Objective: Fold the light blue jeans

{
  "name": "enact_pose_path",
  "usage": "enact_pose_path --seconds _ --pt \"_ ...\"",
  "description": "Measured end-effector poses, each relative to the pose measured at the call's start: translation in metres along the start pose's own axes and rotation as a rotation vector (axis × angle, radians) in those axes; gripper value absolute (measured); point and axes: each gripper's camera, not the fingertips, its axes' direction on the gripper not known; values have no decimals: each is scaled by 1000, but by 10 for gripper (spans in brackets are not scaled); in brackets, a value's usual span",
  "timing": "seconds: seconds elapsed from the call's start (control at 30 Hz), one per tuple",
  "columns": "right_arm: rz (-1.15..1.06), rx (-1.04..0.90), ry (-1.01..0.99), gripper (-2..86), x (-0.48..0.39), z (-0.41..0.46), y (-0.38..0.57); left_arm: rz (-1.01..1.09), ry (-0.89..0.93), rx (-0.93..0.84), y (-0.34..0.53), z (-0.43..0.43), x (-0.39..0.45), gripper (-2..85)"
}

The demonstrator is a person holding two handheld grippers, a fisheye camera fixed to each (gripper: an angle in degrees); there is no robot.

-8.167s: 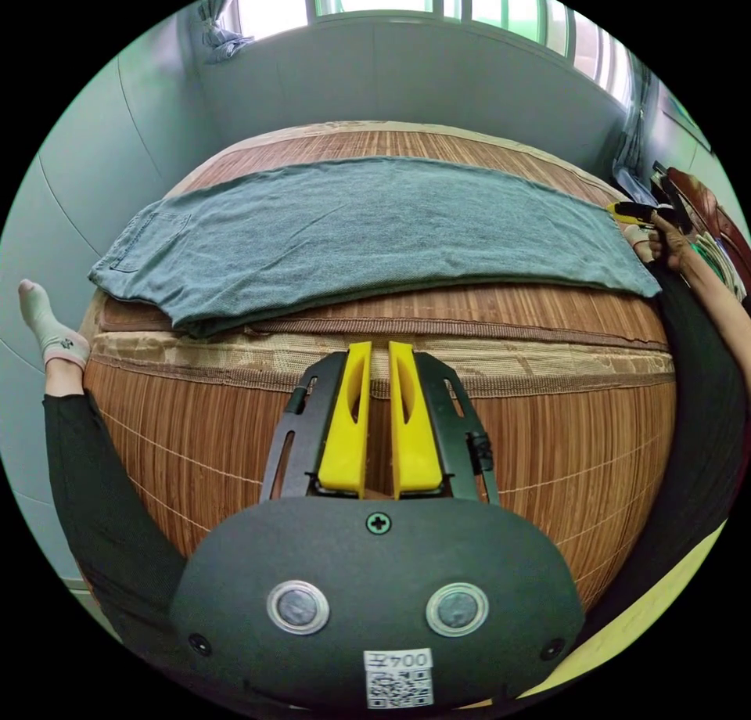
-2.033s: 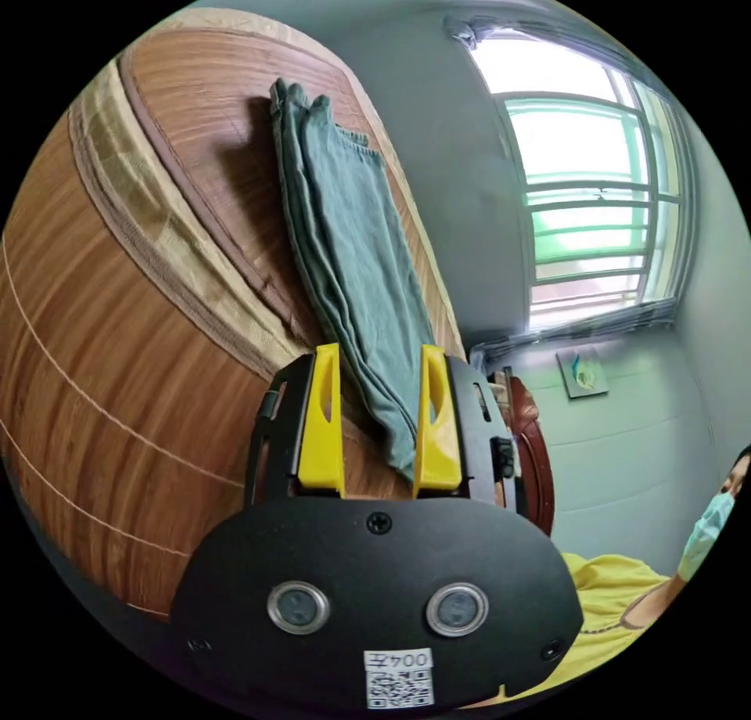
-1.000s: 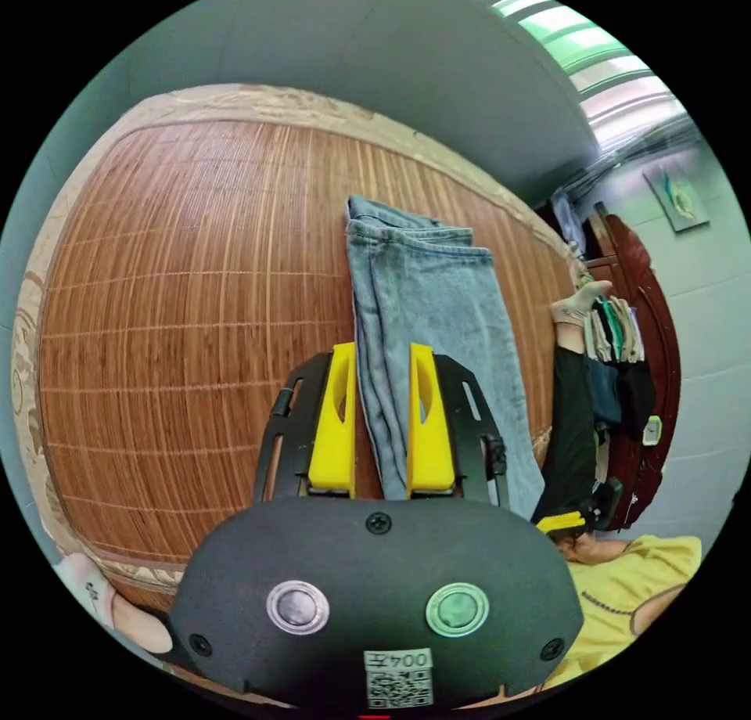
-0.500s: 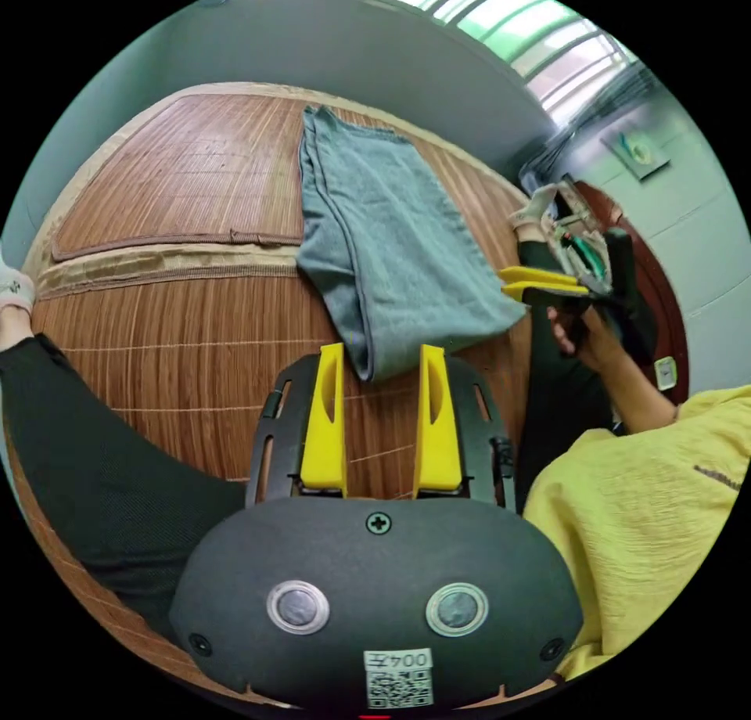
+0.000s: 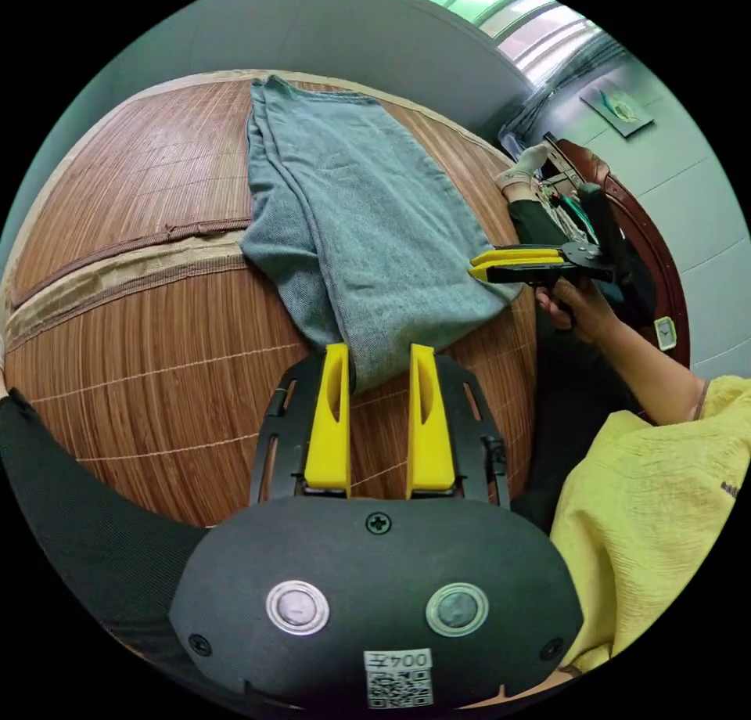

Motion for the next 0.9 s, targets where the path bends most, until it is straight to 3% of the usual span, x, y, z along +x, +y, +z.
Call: enact_pose_path --seconds 0.1,0.17,0.27,0.43,0.53,0.63,0.73,0.9 --pt "36 22 -39 67 10 -3 5 -8 12 102 2 -28 19 40" --pt "41 23 -49 67 14 -5 5 67 -89 243 1 -67 74 32" --pt "36 17 -33 66 15 -7 5 158 -306 256 -3 -65 134 26" --pt "34 5 -32 66 21 -12 5 104 -482 184 17 -40 122 19" --pt "38 6 -36 66 27 -16 7 -109 -296 124 40 -45 59 14" --pt "36 18 -33 67 32 -20 10 -309 -110 216 71 -63 6 14" --pt "33 24 -103 84 46 -27 13 -306 -4 318 82 -84 -14 28" --pt "35 118 -250 120 75 -62 34 -245 81 267 78 -83 -27 63"
